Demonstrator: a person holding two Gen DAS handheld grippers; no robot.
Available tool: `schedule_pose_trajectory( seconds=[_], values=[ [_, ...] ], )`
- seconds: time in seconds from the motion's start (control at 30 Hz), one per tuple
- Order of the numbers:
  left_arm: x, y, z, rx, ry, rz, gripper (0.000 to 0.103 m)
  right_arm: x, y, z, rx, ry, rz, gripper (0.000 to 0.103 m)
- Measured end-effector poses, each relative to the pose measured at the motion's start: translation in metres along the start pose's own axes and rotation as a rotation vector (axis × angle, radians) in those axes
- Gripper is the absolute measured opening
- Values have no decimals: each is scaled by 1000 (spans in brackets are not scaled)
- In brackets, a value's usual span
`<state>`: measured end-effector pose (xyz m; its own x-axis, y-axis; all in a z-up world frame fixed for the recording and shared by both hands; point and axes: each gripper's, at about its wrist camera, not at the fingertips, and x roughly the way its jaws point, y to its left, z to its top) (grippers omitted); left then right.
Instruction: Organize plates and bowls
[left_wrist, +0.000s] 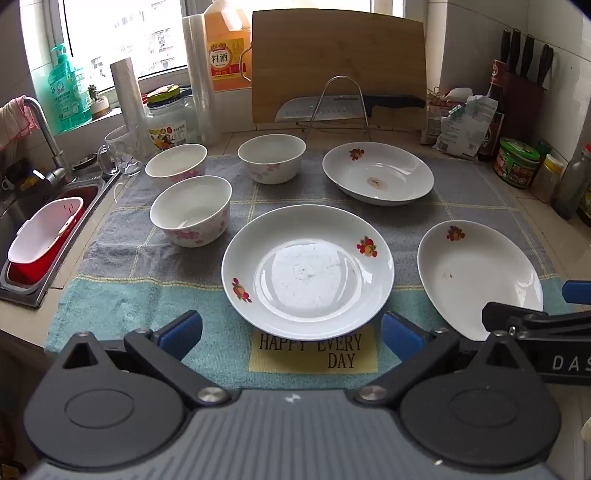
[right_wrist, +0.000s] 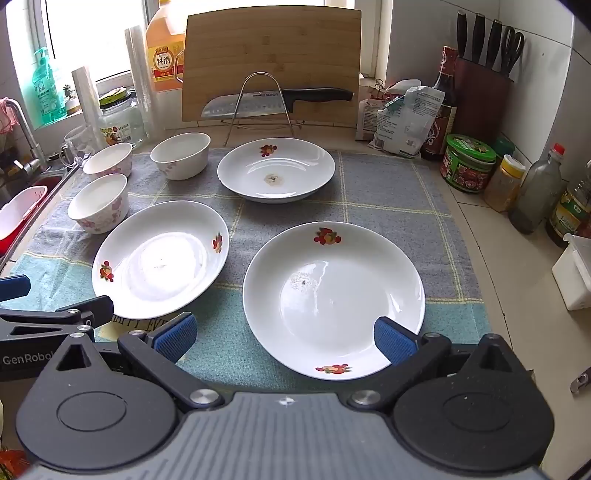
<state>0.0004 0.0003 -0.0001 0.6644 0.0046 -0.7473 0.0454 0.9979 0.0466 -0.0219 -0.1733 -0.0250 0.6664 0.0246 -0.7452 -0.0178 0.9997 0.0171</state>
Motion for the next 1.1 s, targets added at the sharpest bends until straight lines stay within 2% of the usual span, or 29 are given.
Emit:
schedule_pose_trajectory(
  seconds=[1.1],
  values=[
    [1,1,0,-2,3,2,102,-1,4,3,-7,4,-5,103]
  ],
)
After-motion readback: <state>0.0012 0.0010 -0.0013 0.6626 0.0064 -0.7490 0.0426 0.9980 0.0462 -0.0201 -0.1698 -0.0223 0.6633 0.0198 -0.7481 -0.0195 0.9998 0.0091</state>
